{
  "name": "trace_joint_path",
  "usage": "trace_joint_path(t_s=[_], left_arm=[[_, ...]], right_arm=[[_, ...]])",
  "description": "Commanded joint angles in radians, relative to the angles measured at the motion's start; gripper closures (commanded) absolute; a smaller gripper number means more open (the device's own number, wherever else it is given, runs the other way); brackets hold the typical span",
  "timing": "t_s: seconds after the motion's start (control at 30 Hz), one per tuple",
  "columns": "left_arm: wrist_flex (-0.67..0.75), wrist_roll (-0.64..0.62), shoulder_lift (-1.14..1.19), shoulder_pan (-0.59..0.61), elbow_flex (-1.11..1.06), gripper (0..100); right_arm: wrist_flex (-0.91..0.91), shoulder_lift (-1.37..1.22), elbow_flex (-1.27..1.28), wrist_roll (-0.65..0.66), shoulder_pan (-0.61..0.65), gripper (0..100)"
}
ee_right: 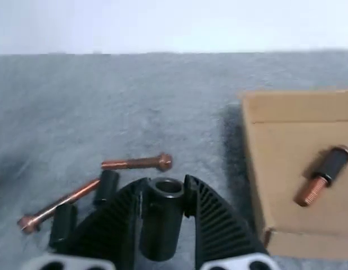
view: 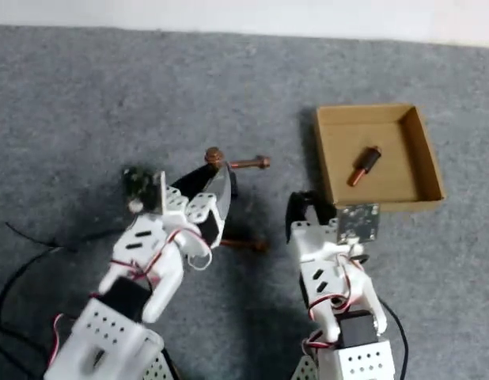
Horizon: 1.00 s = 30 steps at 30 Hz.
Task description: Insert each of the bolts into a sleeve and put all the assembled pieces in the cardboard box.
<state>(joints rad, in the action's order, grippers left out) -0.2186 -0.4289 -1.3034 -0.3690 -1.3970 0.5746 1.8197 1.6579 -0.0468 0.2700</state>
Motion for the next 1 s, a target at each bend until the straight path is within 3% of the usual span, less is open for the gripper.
trace_joint_path(t_s=[0.0, 0.13, 0.3, 0.4, 0.77, 0.97], left_arm=[[0.127, 0.005, -0.163, 0.007, -0.074, 100], [0.189, -0.002, -0.274, 0.001, -0.145, 100], [0.216, -0.147, -0.455, -0.015, -0.226, 99], [0.216, -0.17, -0.542, -0.015, -0.239, 99], [0.218, -0.173, -0.516, -0.022, -0.236, 99], [0.216, -0.169, -0.516, -0.122, -0.236, 99]], right_arm=[[-0.036, 0.018, -0.008, 0.057, 0.05, 99.4], [-0.036, 0.018, -0.007, 0.098, 0.067, 99.4], [-0.035, 0.018, -0.007, 0.11, 0.084, 99.4], [-0.035, 0.018, -0.008, 0.112, 0.084, 99.4], [-0.229, 0.018, -0.01, 0.114, 0.159, 99.4], [-0.229, 0.018, 0.012, 0.324, 0.3, 99.4]])
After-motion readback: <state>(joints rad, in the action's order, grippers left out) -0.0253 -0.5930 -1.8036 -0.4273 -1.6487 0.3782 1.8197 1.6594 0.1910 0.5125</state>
